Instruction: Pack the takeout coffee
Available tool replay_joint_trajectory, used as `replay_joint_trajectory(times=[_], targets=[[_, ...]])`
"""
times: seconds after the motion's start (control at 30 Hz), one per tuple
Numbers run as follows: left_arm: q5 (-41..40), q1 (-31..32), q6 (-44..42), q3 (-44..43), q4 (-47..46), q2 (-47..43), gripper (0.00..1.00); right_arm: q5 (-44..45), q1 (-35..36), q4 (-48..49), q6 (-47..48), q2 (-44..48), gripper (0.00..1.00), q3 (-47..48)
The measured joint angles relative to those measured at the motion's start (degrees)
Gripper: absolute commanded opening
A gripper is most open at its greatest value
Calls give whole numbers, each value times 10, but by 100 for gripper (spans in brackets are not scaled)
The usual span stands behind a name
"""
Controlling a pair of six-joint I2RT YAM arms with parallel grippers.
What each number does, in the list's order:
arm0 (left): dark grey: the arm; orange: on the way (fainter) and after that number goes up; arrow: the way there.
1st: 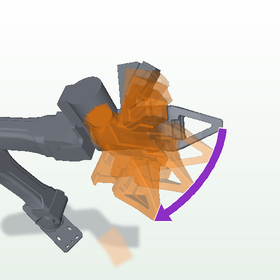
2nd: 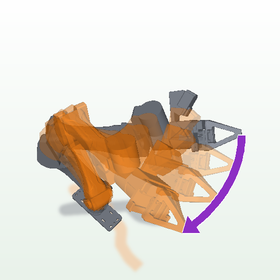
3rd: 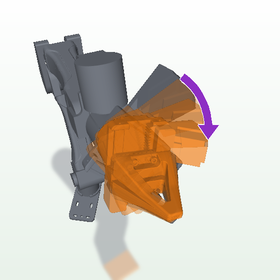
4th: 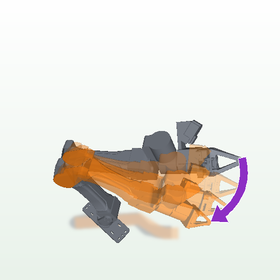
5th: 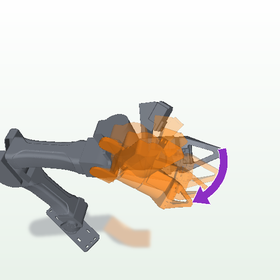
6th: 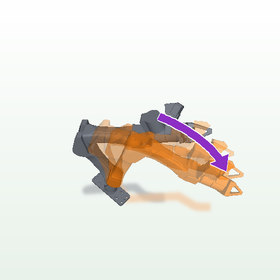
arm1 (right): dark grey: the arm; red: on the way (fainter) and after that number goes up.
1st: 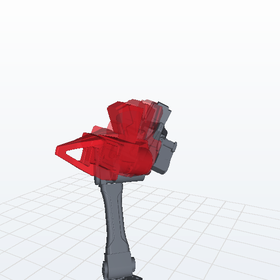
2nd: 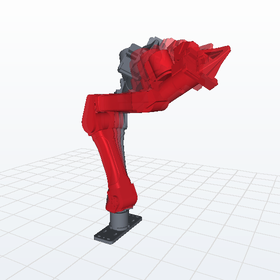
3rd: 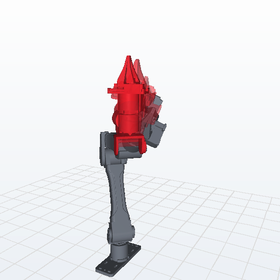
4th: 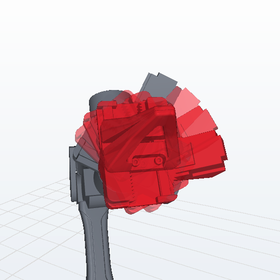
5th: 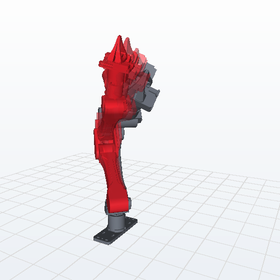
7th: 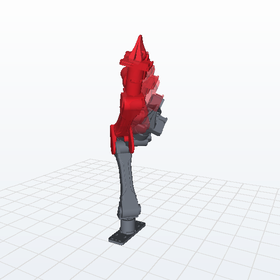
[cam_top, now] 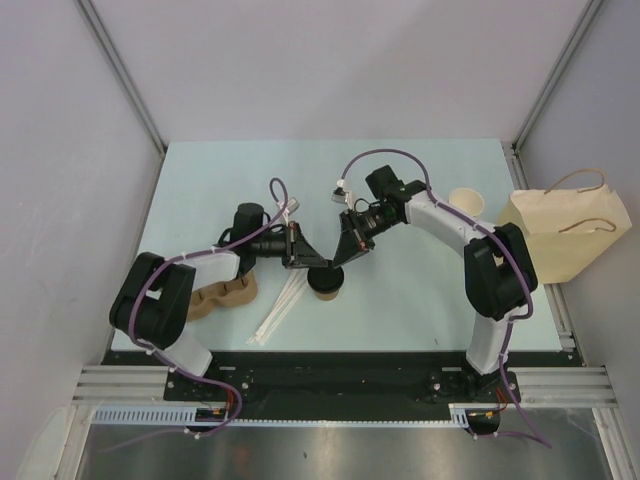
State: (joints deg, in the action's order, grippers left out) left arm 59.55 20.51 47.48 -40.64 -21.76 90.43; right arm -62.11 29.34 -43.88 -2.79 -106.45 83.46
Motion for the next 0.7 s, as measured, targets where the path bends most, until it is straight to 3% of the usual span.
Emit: replay_joint_trajectory(times=[0.7], targets=[[-9,0,0,-12,-7,57,0,14,-2,92,-80,-63,0,-31]])
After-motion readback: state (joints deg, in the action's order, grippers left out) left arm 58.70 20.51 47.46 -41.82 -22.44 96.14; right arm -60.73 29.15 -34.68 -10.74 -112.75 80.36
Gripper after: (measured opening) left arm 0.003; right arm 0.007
